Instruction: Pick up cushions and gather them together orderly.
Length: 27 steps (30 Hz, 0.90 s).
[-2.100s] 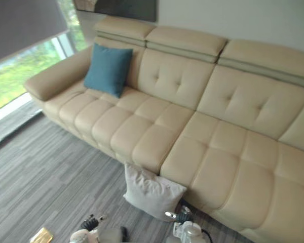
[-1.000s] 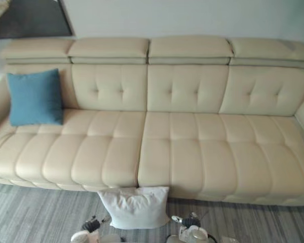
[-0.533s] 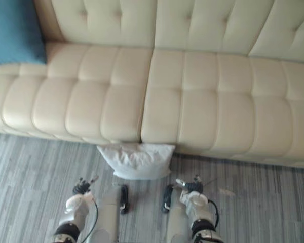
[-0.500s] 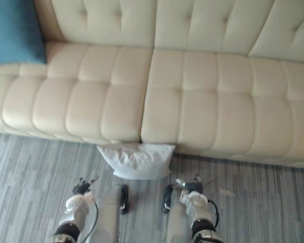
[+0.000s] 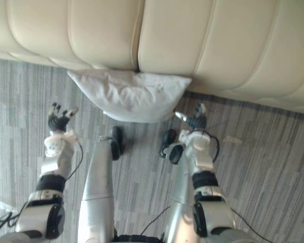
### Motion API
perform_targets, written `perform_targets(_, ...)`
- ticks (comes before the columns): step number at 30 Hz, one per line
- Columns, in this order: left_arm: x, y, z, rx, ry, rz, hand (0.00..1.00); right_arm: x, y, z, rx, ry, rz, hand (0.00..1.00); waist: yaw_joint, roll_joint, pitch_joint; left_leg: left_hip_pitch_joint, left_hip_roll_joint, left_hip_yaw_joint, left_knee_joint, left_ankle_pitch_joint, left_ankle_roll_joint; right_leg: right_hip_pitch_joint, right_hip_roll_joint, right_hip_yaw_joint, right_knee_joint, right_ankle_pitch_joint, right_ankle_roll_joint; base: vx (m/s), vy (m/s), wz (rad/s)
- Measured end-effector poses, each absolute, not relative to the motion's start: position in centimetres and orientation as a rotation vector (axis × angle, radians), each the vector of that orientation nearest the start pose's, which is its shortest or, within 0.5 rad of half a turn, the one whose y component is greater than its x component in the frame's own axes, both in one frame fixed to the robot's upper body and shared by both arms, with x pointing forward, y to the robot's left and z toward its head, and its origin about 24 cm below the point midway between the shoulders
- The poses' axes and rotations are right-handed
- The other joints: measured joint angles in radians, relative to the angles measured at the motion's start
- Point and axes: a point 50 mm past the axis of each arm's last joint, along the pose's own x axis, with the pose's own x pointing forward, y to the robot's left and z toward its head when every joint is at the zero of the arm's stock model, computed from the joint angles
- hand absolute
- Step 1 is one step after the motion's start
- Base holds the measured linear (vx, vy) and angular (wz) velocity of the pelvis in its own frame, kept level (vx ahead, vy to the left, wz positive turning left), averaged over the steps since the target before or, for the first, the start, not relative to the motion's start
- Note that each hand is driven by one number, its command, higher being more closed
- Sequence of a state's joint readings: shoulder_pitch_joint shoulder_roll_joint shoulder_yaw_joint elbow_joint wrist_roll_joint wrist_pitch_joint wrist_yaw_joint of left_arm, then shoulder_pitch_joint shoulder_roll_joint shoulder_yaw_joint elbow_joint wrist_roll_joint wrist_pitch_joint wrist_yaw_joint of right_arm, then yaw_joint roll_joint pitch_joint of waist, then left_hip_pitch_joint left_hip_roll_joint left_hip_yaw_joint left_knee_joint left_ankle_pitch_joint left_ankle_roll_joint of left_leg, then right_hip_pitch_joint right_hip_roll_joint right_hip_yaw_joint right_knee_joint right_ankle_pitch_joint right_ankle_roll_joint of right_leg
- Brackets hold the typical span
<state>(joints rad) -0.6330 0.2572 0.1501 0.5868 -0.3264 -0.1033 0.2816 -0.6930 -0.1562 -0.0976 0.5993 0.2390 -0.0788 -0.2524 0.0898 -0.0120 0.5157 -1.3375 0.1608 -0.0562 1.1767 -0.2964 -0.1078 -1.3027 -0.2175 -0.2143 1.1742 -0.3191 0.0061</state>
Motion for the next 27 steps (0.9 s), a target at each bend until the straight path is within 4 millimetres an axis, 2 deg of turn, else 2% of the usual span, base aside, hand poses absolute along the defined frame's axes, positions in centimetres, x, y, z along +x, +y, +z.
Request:
perform_targets(1, 36.8, 21.3, 13.3, -0.155, -0.195, 0.345, 0.00, 37.8, -16.5, 13.7, 0.129, -0.185, -0.208, 0.00, 0.000, -0.001, 0.001, -0.034, -0.006, -0.011, 0.020, -0.001, -0.001, -0.031, -0.005, -0.003, 0.026, -0.008, -0.014, 0.04, 0.002, 0.18)
perform_targets(2, 37.0, 21.0, 13.9, -0.155, -0.211, 0.333, 0.00, 37.9, -16.2, 14.3, 0.130, -0.201, -0.196, 0.00, 0.000, -0.001, 0.004, -0.045, -0.007, -0.014, 0.027, 0.000, -0.002, -0.041, -0.005, -0.004, 0.034, -0.009, -0.016, 0.05, 0.016, 0.16)
perform_targets(3, 37.5, 19.9, 15.2, -0.161, -0.247, 0.307, 0.00, 38.1, -15.0, 15.8, 0.145, -0.252, -0.164, 1.00, 0.000, -0.001, 0.017, -0.068, -0.011, -0.020, 0.046, 0.002, -0.008, -0.064, -0.009, -0.003, 0.062, -0.008, -0.028, 0.06, 0.028, 0.13)
perform_targets(4, 37.9, 18.9, 16.4, -0.169, -0.275, 0.290, 1.00, 38.2, -14.3, 16.7, 0.160, -0.277, -0.155, 1.00, -0.003, -0.001, 0.020, -0.087, -0.014, -0.026, 0.063, 0.002, -0.008, -0.082, -0.009, 0.001, 0.082, -0.012, -0.035, 0.05, 0.033, 0.13)
perform_targets(7, 38.5, 16.9, 18.1, -0.197, -0.314, 0.277, 1.00, 38.2, -13.4, 17.3, 0.190, -0.291, -0.174, 1.00, -0.008, -0.004, 0.028, -0.098, -0.018, -0.035, 0.068, 0.000, -0.011, -0.093, -0.007, 0.006, 0.098, -0.018, -0.024, 0.03, 0.039, 0.11)
perform_targets(12, 38.2, 17.4, 17.9, -0.194, -0.314, 0.336, 1.00, 37.8, -13.3, 17.1, 0.192, -0.298, -0.174, 1.00, -0.013, -0.004, 0.028, -0.099, -0.016, -0.034, 0.060, -0.005, -0.016, -0.096, 0.004, 0.009, 0.087, -0.031, -0.013, -0.03, 0.038, -0.04)
perform_targets(17, 37.3, 17.6, 19.3, -0.184, -0.392, 0.331, 1.00, 36.8, -13.5, 17.8, 0.209, -0.356, -0.165, 1.00, -0.017, -0.008, 0.026, -0.076, -0.013, -0.033, 0.022, 0.018, -0.034, -0.082, 0.012, 0.005, 0.059, -0.020, -0.032, -0.01, 0.008, 0.00)
perform_targets(19, 36.7, 17.2, 18.3, -0.176, -0.383, 0.316, 1.00, 36.2, -13.2, 16.8, 0.216, -0.340, -0.149, 1.00, -0.022, -0.009, 0.024, 0.006, -0.005, -0.035, -0.028, 0.029, -0.042, 0.001, 0.030, -0.004, 0.003, -0.004, -0.054, 0.01, 0.014, -0.07)
perform_targets(21, 36.1, 16.7, 16.9, -0.175, -0.361, 0.299, 1.00, 35.4, -13.3, 15.4, 0.211, -0.316, -0.149, 1.00, -0.025, -0.013, 0.013, 0.084, 0.002, -0.033, -0.077, 0.030, -0.045, 0.078, 0.038, -0.011, -0.045, -0.001, -0.053, 0.01, 0.005, -0.02)
perform_targets(22, 35.3, 16.4, 15.8, -0.188, -0.352, 0.292, 1.00, 34.6, -13.5, 14.5, 0.214, -0.309, -0.149, 1.00, -0.026, -0.018, -0.021, 0.124, 0.004, -0.027, -0.119, 0.034, -0.044, 0.116, 0.047, -0.013, -0.085, 0.002, -0.052, 0.00, 0.000, 0.00)
perform_targets(24, 34.3, 15.9, 14.8, -0.206, -0.355, 0.274, 1.00, 33.4, -13.7, 13.7, 0.226, -0.319, -0.147, 1.00, -0.030, -0.031, -0.036, 0.213, 0.006, -0.010, -0.190, 0.042, -0.041, 0.191, 0.053, -0.012, -0.145, 0.010, -0.046, 0.04, -0.016, -0.02)
perform_targets(25, 33.4, 15.5, 13.9, -0.222, -0.344, 0.265, 1.00, 32.5, -14.0, 13.0, 0.231, -0.319, -0.151, 1.00, -0.033, -0.033, -0.066, 0.257, 0.006, -0.003, -0.233, 0.048, -0.041, 0.233, 0.060, -0.015, -0.186, 0.016, -0.043, 0.06, -0.018, -0.03)
perform_targets(26, 33.1, 15.4, 13.6, -0.227, -0.340, 0.261, 1.00, 32.3, -14.1, 12.9, 0.232, -0.319, -0.154, 1.00, -0.034, -0.034, -0.066, 0.281, 0.006, 0.003, -0.246, 0.050, -0.042, 0.256, 0.059, -0.019, -0.197, 0.017, -0.044, 0.08, -0.006, -0.03)
perform_targets(27, 32.1, 14.8, 12.4, -0.237, -0.314, 0.242, 1.00, 31.5, -14.4, 12.0, 0.235, -0.303, -0.167, 1.00, -0.034, -0.035, -0.067, 0.366, 0.008, 0.014, -0.287, 0.053, -0.047, 0.335, 0.060, -0.024, -0.233, 0.019, -0.045, 0.09, -0.005, 0.00)
